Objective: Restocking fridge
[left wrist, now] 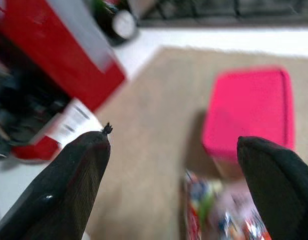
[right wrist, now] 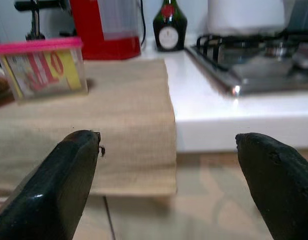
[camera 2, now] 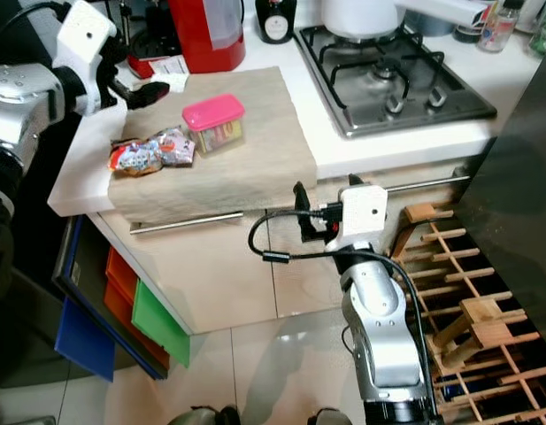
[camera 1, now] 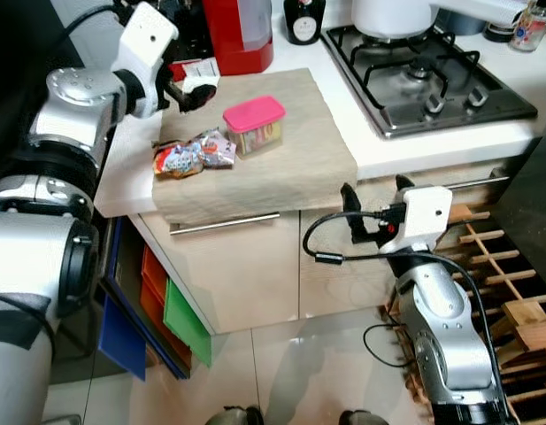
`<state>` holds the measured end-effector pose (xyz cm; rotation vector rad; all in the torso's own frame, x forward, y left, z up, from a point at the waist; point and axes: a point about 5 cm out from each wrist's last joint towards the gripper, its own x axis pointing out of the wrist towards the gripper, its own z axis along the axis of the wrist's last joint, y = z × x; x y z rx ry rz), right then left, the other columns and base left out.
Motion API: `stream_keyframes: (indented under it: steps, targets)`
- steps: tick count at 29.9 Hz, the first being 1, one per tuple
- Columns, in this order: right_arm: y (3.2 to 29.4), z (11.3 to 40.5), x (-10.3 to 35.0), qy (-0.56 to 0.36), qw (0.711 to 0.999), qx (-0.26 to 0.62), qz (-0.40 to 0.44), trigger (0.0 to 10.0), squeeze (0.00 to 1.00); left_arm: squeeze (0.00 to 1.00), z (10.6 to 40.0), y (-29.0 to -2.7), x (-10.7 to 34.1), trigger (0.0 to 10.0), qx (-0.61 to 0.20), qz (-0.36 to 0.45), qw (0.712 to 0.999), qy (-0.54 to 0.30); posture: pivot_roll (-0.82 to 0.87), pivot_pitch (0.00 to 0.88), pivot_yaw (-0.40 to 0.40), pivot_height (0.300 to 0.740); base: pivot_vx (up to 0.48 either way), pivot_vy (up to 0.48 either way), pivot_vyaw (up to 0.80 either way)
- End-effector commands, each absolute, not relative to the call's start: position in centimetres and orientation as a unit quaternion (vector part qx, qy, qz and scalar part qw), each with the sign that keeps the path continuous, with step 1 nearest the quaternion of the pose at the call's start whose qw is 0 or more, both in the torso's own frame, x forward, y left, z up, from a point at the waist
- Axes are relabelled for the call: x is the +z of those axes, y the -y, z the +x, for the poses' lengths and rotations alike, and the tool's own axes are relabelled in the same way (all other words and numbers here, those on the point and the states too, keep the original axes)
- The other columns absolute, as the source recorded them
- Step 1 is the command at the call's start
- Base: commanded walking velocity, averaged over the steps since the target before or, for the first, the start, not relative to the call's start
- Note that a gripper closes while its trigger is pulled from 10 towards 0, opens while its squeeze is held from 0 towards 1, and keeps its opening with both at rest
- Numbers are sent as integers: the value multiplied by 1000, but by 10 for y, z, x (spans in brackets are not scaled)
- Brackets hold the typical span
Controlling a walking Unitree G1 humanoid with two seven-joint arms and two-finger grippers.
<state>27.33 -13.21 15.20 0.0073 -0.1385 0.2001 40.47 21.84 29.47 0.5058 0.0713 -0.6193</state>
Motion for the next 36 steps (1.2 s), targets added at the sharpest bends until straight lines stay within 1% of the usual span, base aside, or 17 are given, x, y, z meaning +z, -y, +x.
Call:
stream_keyframes:
  steps: [1,2,3,5,10,12,13,14,15,19,21,22,23,25,26,34,36]
  targets:
    - [128,271,156,71,991,109,4,10000,271,0,401,-224,300,10000,-329,269,904,-49,-118,155,133,740,0,0,0]
    - [128,271,156,71,991,109,4,10000,271,0,401,-224,300,10000,-329,269,904,-49,-118,155,133,740,0,0,0]
    - [128,270,155,68,992,110,4,10000,275,0,399,-226,297,10000,-344,276,895,-61,-116,155,130,740,0,0,0]
    - [129,270,155,65,992,111,3,10000,275,0,397,-228,294,10000,-353,279,890,-70,-116,155,130,740,0,0,0]
    - [126,270,156,65,990,128,-2,10000,275,0,394,-230,287,10000,-371,279,882,-86,-106,140,126,740,0,0,0]
    - [118,270,160,71,983,166,-15,10000,275,0,393,-232,280,10000,-384,286,872,-102,-105,134,125,740,0,0,0]
    - [115,270,162,72,980,186,-22,10000,275,0,392,-232,278,10000,-387,288,869,-106,-105,134,125,740,0,0,0]
    - [115,270,162,72,980,186,-22,10000,275,0,392,-232,278,10000,-387,288,869,-106,-105,134,125,740,0,0,0]
    - [111,269,164,70,974,211,-31,10000,275,0,391,-233,275,10000,-390,291,866,-113,-107,128,121,740,0,0,0]
    - [110,268,164,64,971,226,-34,10000,271,0,391,-233,272,10000,-394,296,861,-122,-109,127,118,740,0,0,0]
    - [112,265,163,56,969,237,-40,10000,275,0,390,-234,267,10000,-394,304,857,-133,-132,133,78,740,0,0,0]
    - [113,263,162,52,969,240,-42,10000,275,0,390,-234,264,10000,-392,307,856,-136,-132,133,78,740,0,0,0]
    - [115,262,161,46,968,243,-44,10000,275,0,391,-235,263,10000,-385,306,860,-136,-145,133,55,740,0,0,0]
    - [116,261,161,42,968,245,-45,10000,275,0,391,-236,262,10000,-380,304,863,-136,-145,133,55,740,0,0,0]
    - [118,260,160,37,967,248,-49,10000,275,0,391,-237,261,10000,-373,301,867,-134,-155,134,32,740,0,0,0]
    - [121,258,157,20,963,263,-53,10000,271,0,394,-232,259,10000,-365,302,870,-136,-165,142,10,740,0,0,0]
    - [119,257,157,16,962,266,-52,10000,271,0,398,-230,263,10000,-336,309,880,-128,-171,142,10,740,0,0,0]
